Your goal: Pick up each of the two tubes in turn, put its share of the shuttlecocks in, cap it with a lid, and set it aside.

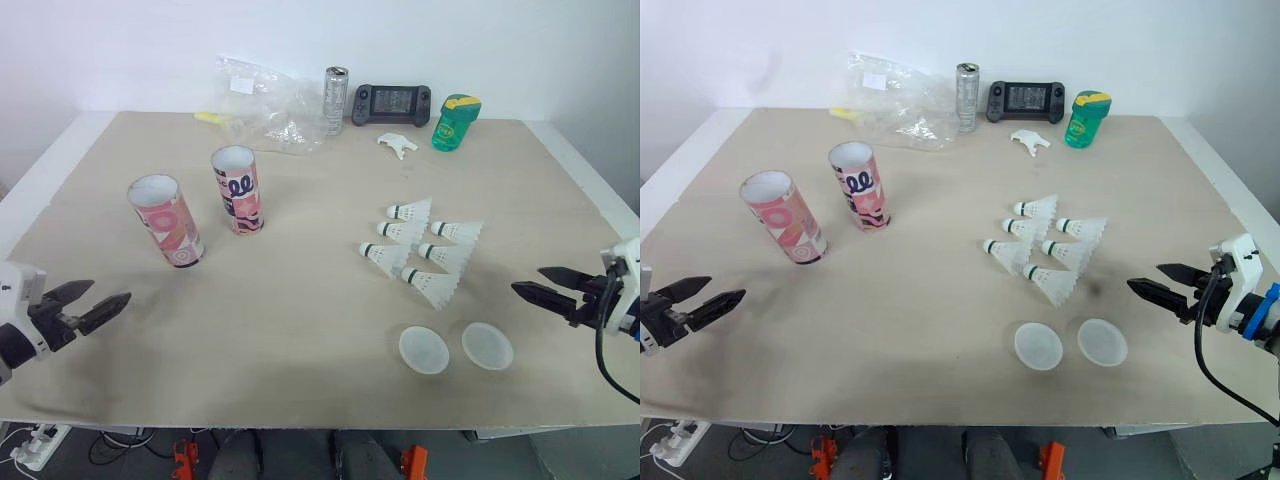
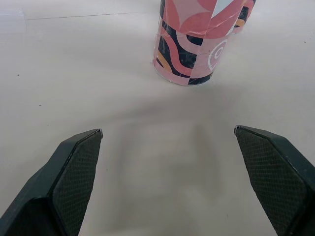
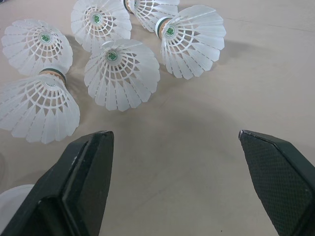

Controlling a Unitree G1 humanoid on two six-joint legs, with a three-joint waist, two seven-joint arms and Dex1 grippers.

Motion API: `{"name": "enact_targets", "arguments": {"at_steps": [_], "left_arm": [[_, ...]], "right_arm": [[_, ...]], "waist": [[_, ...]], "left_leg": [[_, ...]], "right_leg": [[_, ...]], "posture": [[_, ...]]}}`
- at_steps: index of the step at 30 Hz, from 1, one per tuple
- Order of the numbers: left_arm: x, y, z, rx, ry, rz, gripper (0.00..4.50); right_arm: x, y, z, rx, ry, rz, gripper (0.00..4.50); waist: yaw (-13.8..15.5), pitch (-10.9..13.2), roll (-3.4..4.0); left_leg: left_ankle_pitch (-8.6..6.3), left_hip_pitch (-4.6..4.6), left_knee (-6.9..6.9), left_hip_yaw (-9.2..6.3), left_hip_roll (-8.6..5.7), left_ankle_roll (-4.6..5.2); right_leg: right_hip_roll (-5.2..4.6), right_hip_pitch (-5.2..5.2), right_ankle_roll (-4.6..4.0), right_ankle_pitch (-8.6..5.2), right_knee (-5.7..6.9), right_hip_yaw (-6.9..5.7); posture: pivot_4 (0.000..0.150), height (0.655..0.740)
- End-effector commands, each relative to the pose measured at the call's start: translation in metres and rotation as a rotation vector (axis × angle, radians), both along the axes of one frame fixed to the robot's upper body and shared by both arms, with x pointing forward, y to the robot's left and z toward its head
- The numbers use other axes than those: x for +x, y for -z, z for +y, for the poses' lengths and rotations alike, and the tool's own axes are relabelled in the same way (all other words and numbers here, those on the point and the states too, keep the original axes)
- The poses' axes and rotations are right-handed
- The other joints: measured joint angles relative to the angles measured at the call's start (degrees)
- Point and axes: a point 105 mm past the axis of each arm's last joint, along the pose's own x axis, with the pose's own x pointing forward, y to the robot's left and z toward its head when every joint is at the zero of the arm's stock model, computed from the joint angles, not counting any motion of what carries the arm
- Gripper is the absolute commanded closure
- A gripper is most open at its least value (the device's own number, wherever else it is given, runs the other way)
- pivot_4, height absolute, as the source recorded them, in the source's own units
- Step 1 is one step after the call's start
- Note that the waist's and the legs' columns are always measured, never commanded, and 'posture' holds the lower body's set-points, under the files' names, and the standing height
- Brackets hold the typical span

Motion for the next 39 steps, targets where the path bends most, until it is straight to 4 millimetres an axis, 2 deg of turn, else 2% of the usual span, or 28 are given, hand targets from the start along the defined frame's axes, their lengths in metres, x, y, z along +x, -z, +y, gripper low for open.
{"name": "enact_targets", "arguments": {"at_steps": [1, 6, 13, 21, 27, 29, 32, 34, 37, 39], "left_arm": [[0.001, -0.013, -0.002, -0.007, 0.016, -0.067, 0.00], [0.003, -0.013, -0.004, -0.031, 0.016, -0.075, 0.00], [0.001, -0.008, -0.006, -0.039, 0.006, -0.068, 0.00], [-0.002, -0.008, -0.003, -0.029, -0.006, -0.064, 0.00], [0.002, -0.005, 0.004, -0.006, -0.017, -0.104, 0.00], [0.000, -0.002, 0.009, 0.029, -0.018, -0.136, 0.00], [0.004, 0.001, 0.017, 0.075, -0.026, -0.189, 0.00], [0.009, 0.001, 0.015, 0.085, -0.007, -0.210, 0.00], [0.020, 0.001, 0.007, 0.103, 0.031, -0.237, 0.00], [0.037, 0.000, -0.008, 0.089, 0.086, -0.273, 0.00]], "right_arm": [[0.003, -0.018, 0.005, -0.021, -0.024, -0.059, 0.13], [0.005, -0.020, 0.014, -0.006, -0.047, -0.074, 0.13], [0.006, -0.026, 0.017, 0.020, -0.046, -0.099, 0.13], [0.005, -0.020, 0.018, 0.013, -0.045, -0.083, 0.13], [0.007, -0.033, 0.034, 0.018, -0.098, -0.126, 0.13], [0.007, -0.043, 0.048, 0.015, -0.151, -0.153, 0.13], [0.005, -0.075, 0.095, 0.056, -0.319, -0.250, 0.13], [0.002, -0.086, 0.120, 0.071, -0.405, -0.281, 0.13], [-0.003, -0.089, 0.147, 0.070, -0.496, -0.295, 0.13], [-0.007, -0.083, 0.180, 0.100, -0.608, -0.276, 0.13]], "waist": [[0.0, 0.0, 0.00], [0.0, 0.0, 0.00], [0.0, 0.0, 0.00], [0.0, 0.0, 0.00], [0.0, 0.0, 0.01], [0.0, 0.0, 0.03], [-0.2, 0.0, 0.05], [0.0, 0.0, 0.04], [0.4, -0.1, -0.09], [0.9, -0.1, -0.15]], "left_leg": [[0.00, 0.00, 0.00, 0.00, 0.00, 0.00], [0.00, 0.00, 0.00, -0.01, 0.01, 0.00], [0.00, -0.01, 0.01, 0.00, 0.00, 0.00], [0.00, 0.00, 0.02, 0.00, 0.00, 0.00], [0.00, 0.01, 0.02, 0.00, 0.00, 0.00], [0.00, 0.01, 0.02, 0.00, 0.00, 0.00], [0.00, 0.03, 0.00, 0.04, 0.02, 0.00], [0.00, 0.02, 0.01, 0.01, 0.09, 0.00], [0.02, 0.00, 0.03, -0.04, 0.09, 0.02], [0.03, -0.05, 0.06, -0.04, 0.08, 0.03]], "right_leg": [[0.00, 0.00, 0.00, 0.00, 0.00, 0.00], [0.02, 0.01, 0.02, 0.02, 0.01, 0.00], [0.01, 0.01, 0.03, 0.02, 0.01, 0.01], [0.01, 0.01, 0.03, 0.02, 0.01, 0.01], [0.02, 0.01, 0.03, 0.03, 0.02, 0.01], [0.02, 0.01, 0.02, 0.03, 0.02, 0.01], [0.04, -0.01, 0.00, 0.04, 0.02, 0.06], [0.11, -0.02, -0.03, 0.09, 0.03, 0.04], [0.11, 0.01, -0.03, 0.10, 0.04, -0.02], [0.08, 0.03, 0.00, 0.07, 0.03, -0.04]], "posture": [[0.150, 0.7394], [0.150, 0.7394], [0.150, 0.7394], [0.150, 0.7394], [0.150, 0.7394], [0.150, 0.7394], [0.150, 0.7394], [0.150, 0.7394], [0.150, 0.7394], [0.150, 0.7394]]}}
